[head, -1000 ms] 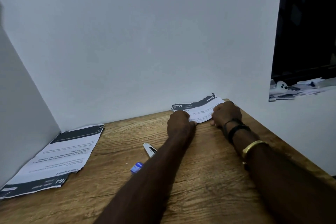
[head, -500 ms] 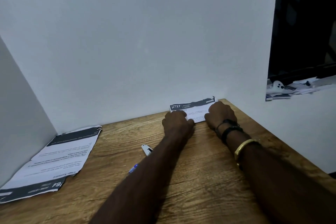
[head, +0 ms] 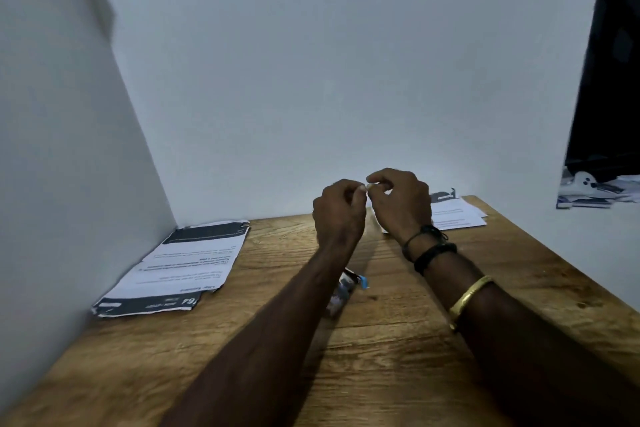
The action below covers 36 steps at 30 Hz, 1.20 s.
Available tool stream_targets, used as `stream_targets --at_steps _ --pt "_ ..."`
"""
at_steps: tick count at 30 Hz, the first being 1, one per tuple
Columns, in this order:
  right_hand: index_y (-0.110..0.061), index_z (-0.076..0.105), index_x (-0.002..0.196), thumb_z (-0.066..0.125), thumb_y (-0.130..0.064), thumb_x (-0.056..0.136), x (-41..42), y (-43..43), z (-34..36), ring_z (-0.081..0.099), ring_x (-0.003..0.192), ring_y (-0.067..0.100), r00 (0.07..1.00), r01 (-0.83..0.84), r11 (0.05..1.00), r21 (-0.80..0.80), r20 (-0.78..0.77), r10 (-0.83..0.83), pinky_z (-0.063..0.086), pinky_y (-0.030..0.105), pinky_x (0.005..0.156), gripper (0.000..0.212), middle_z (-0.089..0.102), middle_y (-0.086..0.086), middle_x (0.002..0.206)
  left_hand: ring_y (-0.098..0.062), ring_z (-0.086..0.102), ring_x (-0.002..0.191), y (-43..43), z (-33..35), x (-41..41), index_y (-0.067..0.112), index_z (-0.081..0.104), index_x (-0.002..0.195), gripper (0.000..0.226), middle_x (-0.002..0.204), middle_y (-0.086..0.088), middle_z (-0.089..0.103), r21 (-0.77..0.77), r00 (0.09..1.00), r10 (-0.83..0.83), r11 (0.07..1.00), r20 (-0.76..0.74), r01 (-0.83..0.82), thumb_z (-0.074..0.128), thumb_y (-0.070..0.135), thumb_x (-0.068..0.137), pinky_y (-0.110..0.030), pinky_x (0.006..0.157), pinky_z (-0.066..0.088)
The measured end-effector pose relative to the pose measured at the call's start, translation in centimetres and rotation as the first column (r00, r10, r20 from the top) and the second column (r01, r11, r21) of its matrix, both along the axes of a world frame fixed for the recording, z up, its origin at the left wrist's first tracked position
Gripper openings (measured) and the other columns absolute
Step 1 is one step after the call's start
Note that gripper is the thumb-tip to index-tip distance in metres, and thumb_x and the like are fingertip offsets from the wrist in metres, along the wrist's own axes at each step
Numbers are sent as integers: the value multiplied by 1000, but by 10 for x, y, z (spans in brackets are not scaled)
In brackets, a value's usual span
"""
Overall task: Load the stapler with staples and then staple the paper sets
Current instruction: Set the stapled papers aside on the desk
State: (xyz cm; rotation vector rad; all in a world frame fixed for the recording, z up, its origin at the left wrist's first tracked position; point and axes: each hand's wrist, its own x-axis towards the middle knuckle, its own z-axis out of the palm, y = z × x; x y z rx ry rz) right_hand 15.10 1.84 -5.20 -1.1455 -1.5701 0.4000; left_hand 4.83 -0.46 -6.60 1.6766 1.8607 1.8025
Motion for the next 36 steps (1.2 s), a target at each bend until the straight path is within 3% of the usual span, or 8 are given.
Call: stream_targets --at_steps 4,8,15,20,28,31,36 --pt "-21 79 100 65 -22 88 -43 -13 -2 70 98 19 995 -95 995 -21 -1 95 46 23 77 18 79 0 99 -13 74 85 -23 -5 -43 15 78 95 22 87 2 79 14 999 51 999 19 -51 60 28 95 -37 85 57" --pt "-22 79 101 65 -20 87 -83 -23 -8 71 100 21 982 -185 979 -92 34 188 55 31 88 20 79 -1 102 -11 73 84 -44 -12 -84 16 78 92 20 85 3 79 -16 989 143 990 32 -142 62 29 94 -35 84 57" --pt "-23 79 104 68 -19 85 -154 -32 -26 69 105 20 934 -286 923 -256 142 328 48 22 81 22 76 -2 112 -11 72 85 -71 -26 -148 20 78 87 13 86 6 78 -123 949 308 947 72 -298 69 30 87 -36 85 58" --pt "-23 79 94 69 -16 81 -192 -33 -43 69 105 25 899 -276 887 -370 227 375 57 31 90 17 77 1 106 -18 72 96 -78 -36 -181 20 79 92 12 95 2 80 -232 905 407 898 122 -373 70 24 85 -30 89 52" --pt "-15 69 112 63 -23 85 -236 -22 -54 65 111 34 825 -217 885 -412 408 392 54 34 88 29 70 13 119 -23 62 118 -75 -43 -205 17 68 119 45 120 -2 73 -361 861 478 844 172 -396 50 -4 82 -22 90 37" --pt "-18 62 119 65 -39 85 -248 -21 -56 65 112 35 809 -194 901 -389 457 371 52 35 87 40 67 12 123 -22 61 119 -72 -43 -208 17 63 126 47 124 -2 71 -390 854 483 837 195 -384 52 -1 84 -22 92 38" --pt "-15 61 118 59 -31 91 -263 -23 -57 65 113 36 826 -145 928 -342 475 304 49 35 83 32 67 12 123 -25 60 122 -72 -45 -211 16 56 132 49 126 -4 69 -399 850 479 839 220 -369 58 3 85 -28 99 42"
